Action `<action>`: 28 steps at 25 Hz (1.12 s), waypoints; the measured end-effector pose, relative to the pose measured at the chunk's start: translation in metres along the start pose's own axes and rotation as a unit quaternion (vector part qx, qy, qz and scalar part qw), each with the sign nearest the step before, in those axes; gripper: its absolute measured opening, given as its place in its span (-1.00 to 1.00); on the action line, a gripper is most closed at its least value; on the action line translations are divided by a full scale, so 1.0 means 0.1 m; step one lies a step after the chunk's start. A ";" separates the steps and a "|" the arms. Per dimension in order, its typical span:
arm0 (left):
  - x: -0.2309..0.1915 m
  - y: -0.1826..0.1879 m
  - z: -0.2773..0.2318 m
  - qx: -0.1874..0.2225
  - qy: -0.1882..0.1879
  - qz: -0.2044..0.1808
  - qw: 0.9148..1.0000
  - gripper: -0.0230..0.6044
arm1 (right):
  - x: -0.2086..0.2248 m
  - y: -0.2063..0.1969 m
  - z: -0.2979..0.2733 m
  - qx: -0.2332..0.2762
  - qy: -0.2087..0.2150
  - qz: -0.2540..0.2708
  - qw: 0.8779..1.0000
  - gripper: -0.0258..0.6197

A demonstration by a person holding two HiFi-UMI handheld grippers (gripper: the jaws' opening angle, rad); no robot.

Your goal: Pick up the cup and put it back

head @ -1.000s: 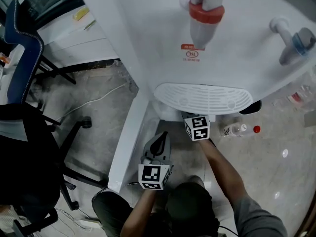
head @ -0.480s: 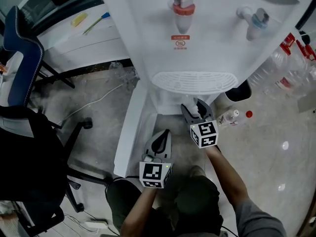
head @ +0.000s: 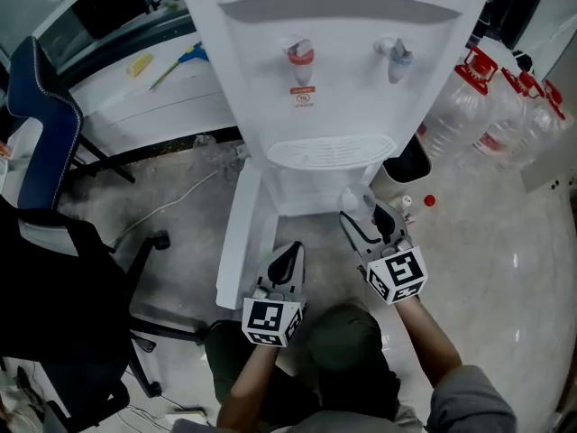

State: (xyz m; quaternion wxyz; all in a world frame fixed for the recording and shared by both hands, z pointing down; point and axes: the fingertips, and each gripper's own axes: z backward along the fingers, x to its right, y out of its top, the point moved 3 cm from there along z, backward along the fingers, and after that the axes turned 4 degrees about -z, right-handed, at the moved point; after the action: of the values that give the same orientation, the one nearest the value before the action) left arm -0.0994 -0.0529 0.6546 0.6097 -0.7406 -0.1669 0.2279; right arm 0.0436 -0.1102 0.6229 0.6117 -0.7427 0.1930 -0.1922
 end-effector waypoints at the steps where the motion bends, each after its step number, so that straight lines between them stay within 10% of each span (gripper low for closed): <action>1: 0.02 0.07 0.03 0.003 -0.004 -0.001 1.000 -0.90 | -0.02 0.10 0.09 0.004 0.002 0.001 1.000 -0.18; 13: 0.22 0.94 0.52 0.061 -0.018 -0.023 0.998 -0.90 | -0.26 0.92 0.88 0.041 0.003 -0.001 0.999 -0.18; 28: 0.25 1.25 0.55 0.087 -0.011 -0.068 0.994 -0.90 | -0.22 0.96 0.97 0.046 -0.014 0.007 0.999 -0.18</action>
State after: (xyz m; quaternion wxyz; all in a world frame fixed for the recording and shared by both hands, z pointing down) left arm -0.1118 -0.0186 0.5208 0.6839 -0.6694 -0.2027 0.2076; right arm 0.0707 -0.0345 0.5097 0.6490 -0.7151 0.1810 -0.1862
